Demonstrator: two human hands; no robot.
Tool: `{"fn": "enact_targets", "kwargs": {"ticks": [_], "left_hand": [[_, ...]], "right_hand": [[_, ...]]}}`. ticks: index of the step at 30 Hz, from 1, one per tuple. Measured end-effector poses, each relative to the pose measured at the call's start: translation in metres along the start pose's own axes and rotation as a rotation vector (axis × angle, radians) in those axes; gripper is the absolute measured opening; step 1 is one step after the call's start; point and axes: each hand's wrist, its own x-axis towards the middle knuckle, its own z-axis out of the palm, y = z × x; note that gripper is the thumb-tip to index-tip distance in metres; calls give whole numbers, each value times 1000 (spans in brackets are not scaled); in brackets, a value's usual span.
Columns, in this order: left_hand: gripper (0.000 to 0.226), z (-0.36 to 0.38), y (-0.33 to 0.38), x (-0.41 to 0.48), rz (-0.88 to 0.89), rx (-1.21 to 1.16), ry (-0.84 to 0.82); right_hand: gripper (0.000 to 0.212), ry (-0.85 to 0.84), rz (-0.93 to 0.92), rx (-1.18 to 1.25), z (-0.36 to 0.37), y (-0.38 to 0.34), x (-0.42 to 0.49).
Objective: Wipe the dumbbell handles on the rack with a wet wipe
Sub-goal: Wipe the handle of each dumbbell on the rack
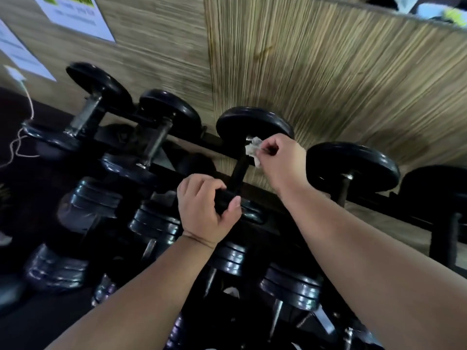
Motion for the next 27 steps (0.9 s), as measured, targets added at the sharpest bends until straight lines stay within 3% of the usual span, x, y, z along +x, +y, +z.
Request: {"fn": "enact_targets", "kwargs": {"ticks": [4,9,12,16,20,22,25,27], "left_hand": [[64,4,-3,0,11,-8,27],[65,8,-3,-1,15,-29,87],[63,11,-3,-1,17,-44,111],[55,12,-4,-3,35,-53,132],[48,13,-6,-4,40,-67,136],[47,13,-8,-5,42,-62,131],[46,13,-8,-5,44,-62,122],[46,13,-7,-4,37,-68,122]], "right_hand": [[3,-30,57,32,18,5,10],[7,-136,-63,-53,17,11,27],[7,-247,-328,-169,15,19,23],[13,-632,-718,-223,10,30,2],[10,-360,-693,-184,19,26,25],[11,-410,-712,-156,24,26,15],[16,-641,-816,-114,16,30,1],[10,-567,-812,-97,16,28,14]]}}
